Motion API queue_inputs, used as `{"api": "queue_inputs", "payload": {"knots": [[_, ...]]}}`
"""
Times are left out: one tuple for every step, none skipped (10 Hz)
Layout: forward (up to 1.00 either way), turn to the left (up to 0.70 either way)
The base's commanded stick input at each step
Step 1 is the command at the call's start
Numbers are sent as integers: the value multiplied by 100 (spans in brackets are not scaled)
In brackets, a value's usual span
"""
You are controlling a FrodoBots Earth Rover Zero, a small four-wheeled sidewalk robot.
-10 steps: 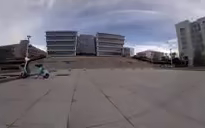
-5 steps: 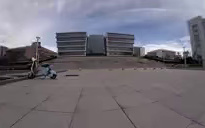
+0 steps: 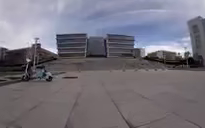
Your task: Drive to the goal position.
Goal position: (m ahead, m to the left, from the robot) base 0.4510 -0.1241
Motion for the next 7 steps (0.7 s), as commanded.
{"api": "queue_inputs", "payload": {"knots": [[85,0],[85,0],[85,0],[85,0],[85,0],[85,0],[85,0]]}}
